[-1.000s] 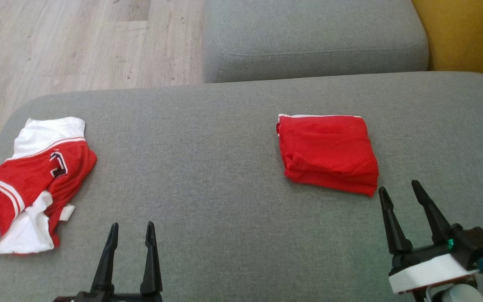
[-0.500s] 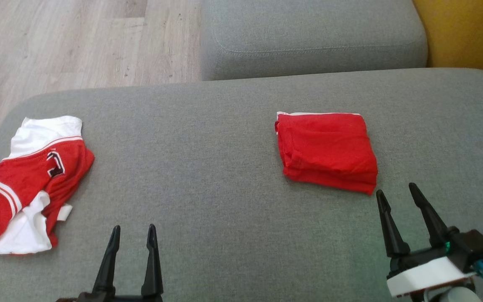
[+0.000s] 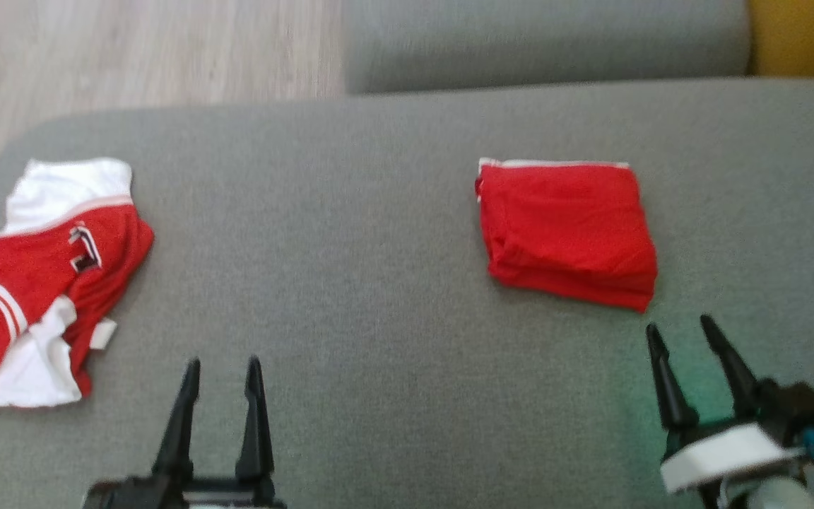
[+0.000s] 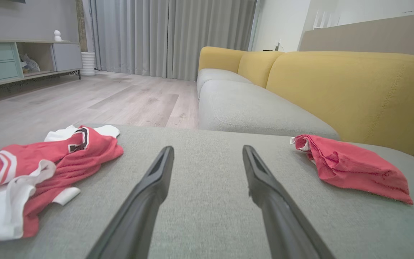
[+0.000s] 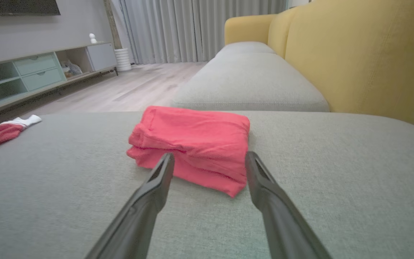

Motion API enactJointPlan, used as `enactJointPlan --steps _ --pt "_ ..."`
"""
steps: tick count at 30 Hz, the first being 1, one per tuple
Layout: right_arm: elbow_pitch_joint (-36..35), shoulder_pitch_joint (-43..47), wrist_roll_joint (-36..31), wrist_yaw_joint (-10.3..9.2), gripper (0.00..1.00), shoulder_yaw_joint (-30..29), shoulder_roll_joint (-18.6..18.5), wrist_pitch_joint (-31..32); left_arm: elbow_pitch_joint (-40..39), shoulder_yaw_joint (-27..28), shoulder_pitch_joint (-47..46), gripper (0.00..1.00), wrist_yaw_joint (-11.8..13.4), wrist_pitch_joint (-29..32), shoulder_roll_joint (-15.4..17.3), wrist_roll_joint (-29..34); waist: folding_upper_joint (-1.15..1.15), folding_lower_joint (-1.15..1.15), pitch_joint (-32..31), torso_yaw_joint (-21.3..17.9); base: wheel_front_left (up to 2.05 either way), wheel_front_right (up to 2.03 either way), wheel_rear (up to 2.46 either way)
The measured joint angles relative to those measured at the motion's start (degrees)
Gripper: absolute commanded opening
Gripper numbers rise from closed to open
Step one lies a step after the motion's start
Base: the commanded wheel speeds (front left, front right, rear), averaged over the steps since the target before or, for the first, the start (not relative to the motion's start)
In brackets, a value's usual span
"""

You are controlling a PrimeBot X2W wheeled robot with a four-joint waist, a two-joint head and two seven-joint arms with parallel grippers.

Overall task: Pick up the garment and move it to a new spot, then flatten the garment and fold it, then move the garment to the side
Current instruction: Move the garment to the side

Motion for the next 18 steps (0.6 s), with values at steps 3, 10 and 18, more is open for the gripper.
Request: enactJointPlan --steps 3,10,18 --pt "4.9 -4.13 0.03 0.0 1.0 -1.68 0.34 0.01 -0.96 0.01 -2.65 1.0 -0.24 -0.01 -0.01 0.25 0.0 0.0 2.72 0.33 0.0 0.0 0.0" --pt "15.18 -19.86 3.04 0.0 1.0 -4.26 0.21 4.37 -2.14 -1.13 -7.96 1.0 -0.52 -0.01 -0.08 2.37 0.0 0.01 8.97 1.53 0.0 0.0 0.0" --pt "27.6 -33.89 10.28 0.0 0.67 1.0 -4.65 18.27 -1.63 -3.43 -12.37 1.0 -0.93 -0.01 -0.13 2.63 0.0 0.01 14.08 3.32 0.0 0.0 0.0"
